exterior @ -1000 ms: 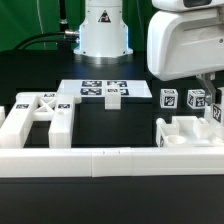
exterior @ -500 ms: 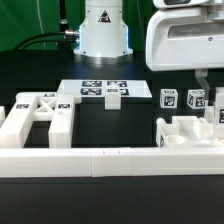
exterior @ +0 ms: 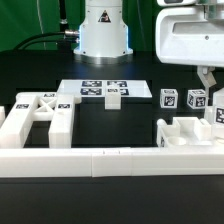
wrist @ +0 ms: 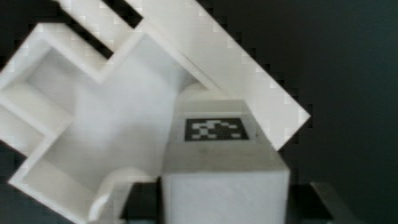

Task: Assemble chair

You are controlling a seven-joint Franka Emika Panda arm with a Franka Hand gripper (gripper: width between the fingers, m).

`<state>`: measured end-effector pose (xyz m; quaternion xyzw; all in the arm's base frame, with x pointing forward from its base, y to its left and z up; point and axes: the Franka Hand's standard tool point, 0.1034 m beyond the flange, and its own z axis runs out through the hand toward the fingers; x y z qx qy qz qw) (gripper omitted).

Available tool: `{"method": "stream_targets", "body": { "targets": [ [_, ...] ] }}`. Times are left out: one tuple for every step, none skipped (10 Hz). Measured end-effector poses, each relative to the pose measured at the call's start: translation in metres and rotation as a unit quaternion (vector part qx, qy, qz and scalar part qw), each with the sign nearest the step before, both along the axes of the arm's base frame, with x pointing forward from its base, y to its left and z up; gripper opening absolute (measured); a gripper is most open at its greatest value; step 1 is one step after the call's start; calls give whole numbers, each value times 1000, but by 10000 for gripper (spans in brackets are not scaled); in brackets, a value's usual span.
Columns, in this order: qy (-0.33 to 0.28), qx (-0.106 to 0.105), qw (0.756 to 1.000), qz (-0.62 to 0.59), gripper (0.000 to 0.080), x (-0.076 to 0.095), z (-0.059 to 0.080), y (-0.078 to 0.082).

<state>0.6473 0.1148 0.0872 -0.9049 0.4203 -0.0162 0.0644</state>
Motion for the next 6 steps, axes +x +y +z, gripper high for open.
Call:
{"method": "stream_targets", "body": {
  "targets": [
    [6,5,998,-59,284,0,0,2],
    [10,7,996,-91,284,-1,0,5],
    [16,12,989,-150,284,-1,0,5],
    [16,12,988,-155,284,-1,0,5],
    [16,12,989,-147,284,-1,0,5],
    [14,10,991,-130,450,-1,0,5]
  ]
}}
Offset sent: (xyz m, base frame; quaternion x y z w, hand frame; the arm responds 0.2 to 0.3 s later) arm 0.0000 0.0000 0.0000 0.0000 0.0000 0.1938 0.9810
